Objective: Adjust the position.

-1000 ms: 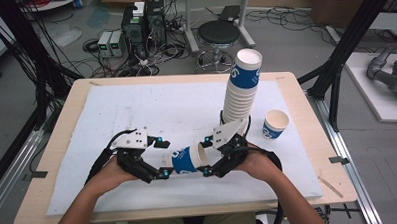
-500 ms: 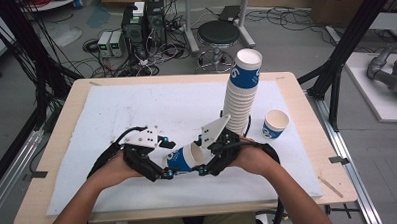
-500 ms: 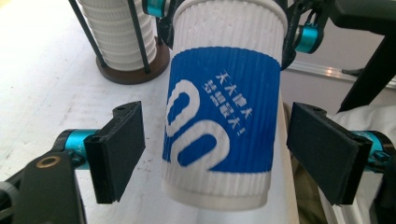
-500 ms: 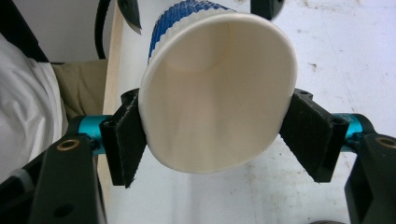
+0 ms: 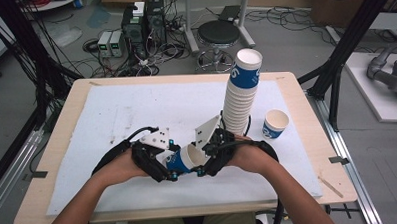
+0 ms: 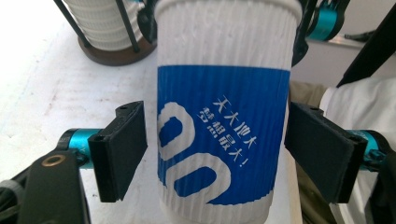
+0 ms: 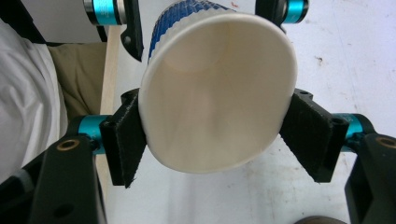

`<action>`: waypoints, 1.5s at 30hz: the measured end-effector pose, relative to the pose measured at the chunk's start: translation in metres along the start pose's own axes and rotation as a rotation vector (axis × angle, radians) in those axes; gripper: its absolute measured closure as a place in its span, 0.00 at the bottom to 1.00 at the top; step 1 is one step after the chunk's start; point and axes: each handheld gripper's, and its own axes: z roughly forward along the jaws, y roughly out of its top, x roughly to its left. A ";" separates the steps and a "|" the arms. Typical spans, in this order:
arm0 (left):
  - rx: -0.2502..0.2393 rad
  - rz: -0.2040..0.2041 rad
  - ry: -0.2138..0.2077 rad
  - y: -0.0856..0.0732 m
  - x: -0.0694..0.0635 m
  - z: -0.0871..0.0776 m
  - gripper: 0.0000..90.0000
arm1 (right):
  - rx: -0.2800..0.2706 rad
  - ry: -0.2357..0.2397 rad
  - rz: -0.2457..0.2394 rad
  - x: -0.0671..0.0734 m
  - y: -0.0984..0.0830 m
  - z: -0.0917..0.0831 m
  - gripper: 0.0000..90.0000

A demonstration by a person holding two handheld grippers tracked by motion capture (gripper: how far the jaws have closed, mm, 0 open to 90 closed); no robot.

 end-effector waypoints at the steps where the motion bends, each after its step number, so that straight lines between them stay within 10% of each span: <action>1: 0.009 0.003 -0.002 0.000 0.000 0.001 0.24 | 0.002 -0.002 -0.002 0.000 0.000 0.000 0.31; 25: 0.100 0.003 -0.052 0.001 0.001 0.017 0.33 | 0.129 0.006 -0.072 0.007 0.008 0.012 0.31; 35: 0.010 -0.019 -0.069 -0.009 0.001 0.015 0.32 | 0.087 0.014 -0.061 0.005 0.007 0.008 0.24; 45: -0.100 -0.094 -0.040 -0.028 0.007 0.016 0.30 | -0.098 -0.018 0.009 0.002 0.003 -0.017 0.24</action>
